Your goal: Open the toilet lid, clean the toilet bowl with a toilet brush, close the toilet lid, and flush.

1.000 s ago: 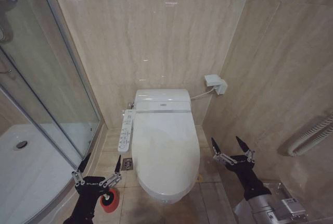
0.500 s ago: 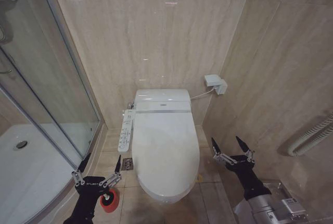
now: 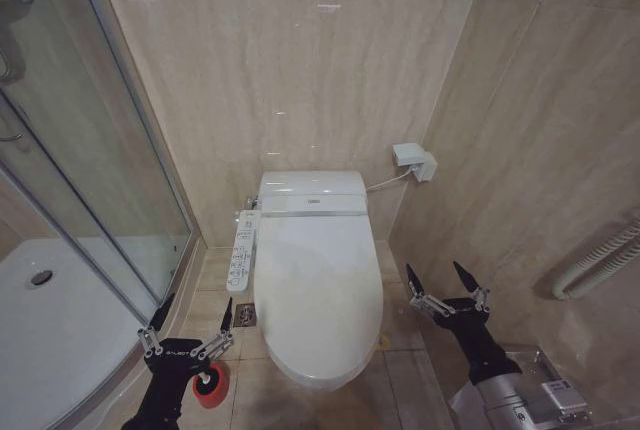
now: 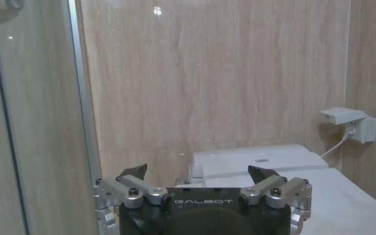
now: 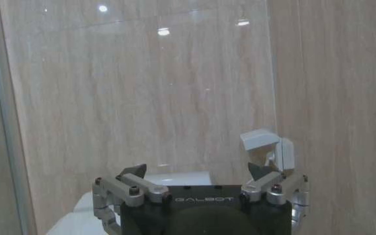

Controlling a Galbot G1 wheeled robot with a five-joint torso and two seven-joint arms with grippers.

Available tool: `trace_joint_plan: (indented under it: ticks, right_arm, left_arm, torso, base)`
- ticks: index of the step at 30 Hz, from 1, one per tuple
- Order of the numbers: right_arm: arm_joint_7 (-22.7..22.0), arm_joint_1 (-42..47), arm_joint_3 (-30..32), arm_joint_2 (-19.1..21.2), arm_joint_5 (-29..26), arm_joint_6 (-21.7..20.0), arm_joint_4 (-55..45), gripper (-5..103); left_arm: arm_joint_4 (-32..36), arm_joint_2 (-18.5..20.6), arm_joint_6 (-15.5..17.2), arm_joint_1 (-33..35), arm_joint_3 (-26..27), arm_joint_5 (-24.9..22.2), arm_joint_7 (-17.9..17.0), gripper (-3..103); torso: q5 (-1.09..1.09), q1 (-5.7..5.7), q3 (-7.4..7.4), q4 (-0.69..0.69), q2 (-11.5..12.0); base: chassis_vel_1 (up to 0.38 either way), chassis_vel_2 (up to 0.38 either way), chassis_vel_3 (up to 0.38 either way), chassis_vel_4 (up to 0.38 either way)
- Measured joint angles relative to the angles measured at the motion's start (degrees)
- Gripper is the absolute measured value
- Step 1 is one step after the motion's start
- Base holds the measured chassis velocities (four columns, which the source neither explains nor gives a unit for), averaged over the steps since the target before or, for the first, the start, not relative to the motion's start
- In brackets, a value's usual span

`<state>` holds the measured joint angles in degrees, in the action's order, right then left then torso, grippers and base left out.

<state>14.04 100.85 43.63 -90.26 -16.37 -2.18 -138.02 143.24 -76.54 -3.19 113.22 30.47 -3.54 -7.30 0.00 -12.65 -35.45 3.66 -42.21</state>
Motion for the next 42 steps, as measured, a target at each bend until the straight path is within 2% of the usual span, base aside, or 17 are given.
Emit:
trace_joint_plan:
  ticks: [42]
  right_arm:
    - [0.0,0.0,0.0,0.0,0.0,0.0,0.0,100]
  left_arm:
    - [0.0,0.0,0.0,0.0,0.0,0.0,0.0,100]
  torso:
    - [0.0,0.0,0.0,0.0,0.0]
  base:
    - [0.0,0.0,0.0,0.0]
